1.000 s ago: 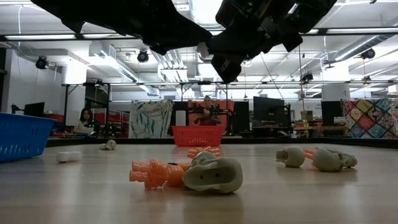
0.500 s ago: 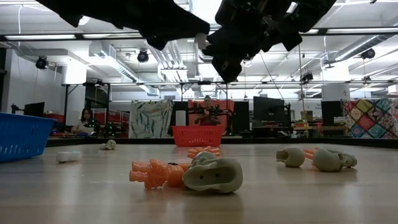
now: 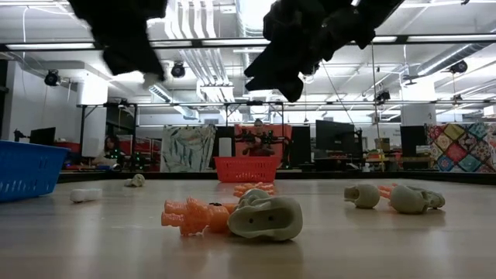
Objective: Sort Halloween decoration
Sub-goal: Put the white skeleton toy into the blue bin
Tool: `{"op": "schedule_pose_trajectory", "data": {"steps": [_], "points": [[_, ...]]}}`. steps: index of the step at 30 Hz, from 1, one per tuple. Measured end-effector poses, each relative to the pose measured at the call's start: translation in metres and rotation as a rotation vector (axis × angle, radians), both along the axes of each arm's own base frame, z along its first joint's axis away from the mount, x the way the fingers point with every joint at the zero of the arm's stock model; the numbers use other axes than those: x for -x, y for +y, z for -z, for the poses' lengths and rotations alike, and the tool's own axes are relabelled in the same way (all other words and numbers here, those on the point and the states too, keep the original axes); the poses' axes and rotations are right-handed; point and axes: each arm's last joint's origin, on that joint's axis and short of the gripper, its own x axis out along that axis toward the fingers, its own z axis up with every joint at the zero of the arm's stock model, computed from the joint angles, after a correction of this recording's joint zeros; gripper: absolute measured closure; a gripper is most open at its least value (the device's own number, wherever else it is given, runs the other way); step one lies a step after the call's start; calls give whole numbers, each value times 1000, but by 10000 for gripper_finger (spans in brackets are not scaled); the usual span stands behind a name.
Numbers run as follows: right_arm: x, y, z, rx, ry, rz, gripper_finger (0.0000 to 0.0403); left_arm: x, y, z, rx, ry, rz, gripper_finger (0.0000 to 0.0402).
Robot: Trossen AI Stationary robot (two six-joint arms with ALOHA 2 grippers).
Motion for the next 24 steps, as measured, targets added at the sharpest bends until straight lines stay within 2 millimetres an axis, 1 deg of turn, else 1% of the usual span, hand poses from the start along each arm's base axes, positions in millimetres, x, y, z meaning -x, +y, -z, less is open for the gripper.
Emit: {"op": "schedule_pose_trajectory", "data": {"steps": [3, 5, 9, 13, 18, 24], "points": [[0, 0, -1, 4, -2, 6, 274, 14, -3, -7, 122, 149, -74, 401], [-1, 0, -2, 4, -5, 6, 278, 21, -7, -7, 181, 251, -95, 401], [-1, 1, -2, 4, -4, 4, 283, 33, -16, 4, 220, 447, -97, 401], [-1, 1, -1, 4, -4, 4, 284, 40, -24, 15, 236, 610, -100, 401], [-1, 1, -1, 5, -3, 6, 281, 41, -34, 23, 259, 698, -60, 401], [-1, 1, -1, 5, -3, 6, 282, 45, -42, 32, 232, 726, -18, 401]]}}
